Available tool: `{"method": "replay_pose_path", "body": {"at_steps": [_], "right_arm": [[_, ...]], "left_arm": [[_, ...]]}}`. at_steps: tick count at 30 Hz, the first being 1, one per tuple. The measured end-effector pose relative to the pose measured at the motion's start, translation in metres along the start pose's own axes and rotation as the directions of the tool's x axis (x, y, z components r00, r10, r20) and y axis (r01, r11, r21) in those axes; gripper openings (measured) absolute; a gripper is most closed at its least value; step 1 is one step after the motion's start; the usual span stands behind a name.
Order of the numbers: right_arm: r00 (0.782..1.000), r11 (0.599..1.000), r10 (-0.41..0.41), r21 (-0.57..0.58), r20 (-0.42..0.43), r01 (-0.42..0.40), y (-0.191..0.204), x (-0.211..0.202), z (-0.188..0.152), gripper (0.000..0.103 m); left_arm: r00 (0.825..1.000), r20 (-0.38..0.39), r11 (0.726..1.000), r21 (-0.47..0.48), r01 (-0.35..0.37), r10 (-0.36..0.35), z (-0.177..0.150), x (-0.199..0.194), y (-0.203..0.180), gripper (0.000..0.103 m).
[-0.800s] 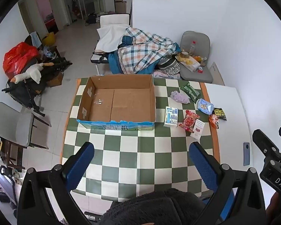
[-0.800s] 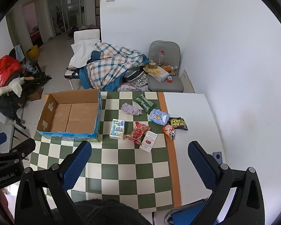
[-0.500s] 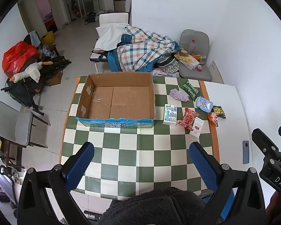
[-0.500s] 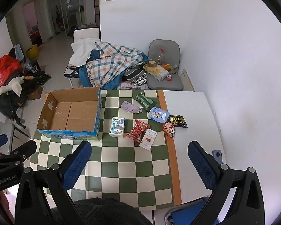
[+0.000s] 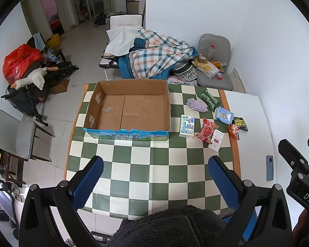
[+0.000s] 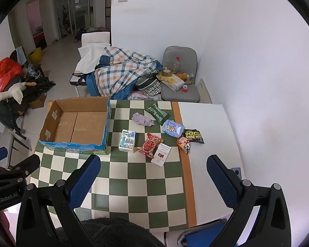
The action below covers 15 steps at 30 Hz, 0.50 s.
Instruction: Organize soft objects
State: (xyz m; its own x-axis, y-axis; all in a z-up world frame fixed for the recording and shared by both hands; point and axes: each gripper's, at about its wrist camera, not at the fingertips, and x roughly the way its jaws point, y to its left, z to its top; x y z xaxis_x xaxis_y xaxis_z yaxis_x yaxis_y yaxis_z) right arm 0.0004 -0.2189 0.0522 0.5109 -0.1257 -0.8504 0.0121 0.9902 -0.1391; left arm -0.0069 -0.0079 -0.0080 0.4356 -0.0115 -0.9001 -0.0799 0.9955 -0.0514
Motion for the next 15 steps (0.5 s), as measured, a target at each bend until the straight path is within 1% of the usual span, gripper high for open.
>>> {"method": "replay_pose_path", "body": {"at_steps": [7,8,15], "right_arm": [[1.000,1.000,0.000,0.001,0.005,0.000,0.003,-0.004,-0.001,0.103],[1.000,1.000,-0.004,-0.002,0.000,0.004,0.002,-0.007,0.012,0.103],[1.000,1.000,-0.005,0.001,0.004,0.005,0.001,-0.007,0.012,0.103]], "left_arm": [[1.000,0.005,1.000,-0.003,0.004,-0.004,0.005,-0.006,0.002,0.103],[1.000,0.004,1.000,-0.004,0.005,-0.005,0.005,-0.007,0.002,0.103],[1.000,0.012,1.000,-0.003,0.003,-0.003,0.006,-0.009,0.000,0.103]]}}
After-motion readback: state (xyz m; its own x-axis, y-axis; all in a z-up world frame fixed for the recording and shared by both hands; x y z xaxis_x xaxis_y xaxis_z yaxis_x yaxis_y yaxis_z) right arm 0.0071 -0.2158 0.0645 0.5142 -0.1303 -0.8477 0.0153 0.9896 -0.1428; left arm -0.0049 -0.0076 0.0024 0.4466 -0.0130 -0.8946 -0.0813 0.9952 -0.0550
